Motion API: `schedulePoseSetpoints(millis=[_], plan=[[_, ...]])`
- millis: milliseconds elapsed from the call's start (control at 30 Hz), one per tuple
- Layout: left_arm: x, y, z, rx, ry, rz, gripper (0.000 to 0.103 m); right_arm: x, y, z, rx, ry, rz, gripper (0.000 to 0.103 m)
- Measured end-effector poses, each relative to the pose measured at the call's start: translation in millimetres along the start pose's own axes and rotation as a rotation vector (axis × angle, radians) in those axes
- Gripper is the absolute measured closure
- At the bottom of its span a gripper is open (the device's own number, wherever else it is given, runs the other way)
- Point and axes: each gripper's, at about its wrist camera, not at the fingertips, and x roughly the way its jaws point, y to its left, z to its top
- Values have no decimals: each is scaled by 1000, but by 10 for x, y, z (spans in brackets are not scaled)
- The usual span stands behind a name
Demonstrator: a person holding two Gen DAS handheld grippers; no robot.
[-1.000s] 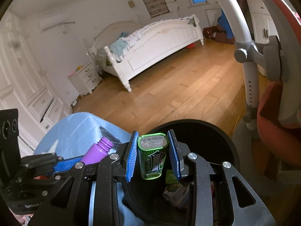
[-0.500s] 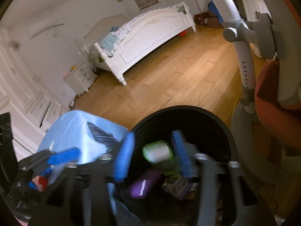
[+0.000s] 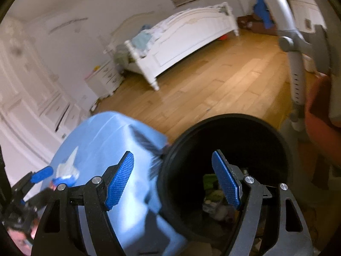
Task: Collect trash
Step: 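Grasp the red milk box with left tool while right tool grasps blue wrapper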
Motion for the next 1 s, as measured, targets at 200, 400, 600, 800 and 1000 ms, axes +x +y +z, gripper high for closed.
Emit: schedulePoseSetpoints(millis=[200, 400, 600, 800, 1000], plan=[[-278, 673, -402, -131, 32, 178, 5, 156, 655, -84, -149, 63, 80, 25], [-289, 970, -581, -211, 64, 190, 5, 317, 1262, -216, -271, 117, 125, 24], [-160, 888, -574, -200, 81, 170, 5, 434, 1691, -307, -360, 163, 148, 20], [68, 911, -607, -190, 130, 187, 5, 573, 1951, -333, -444, 208, 162, 18], [-55, 1227, -717, -266, 75, 106, 14, 782, 2264, -401, -537, 265, 184, 18]])
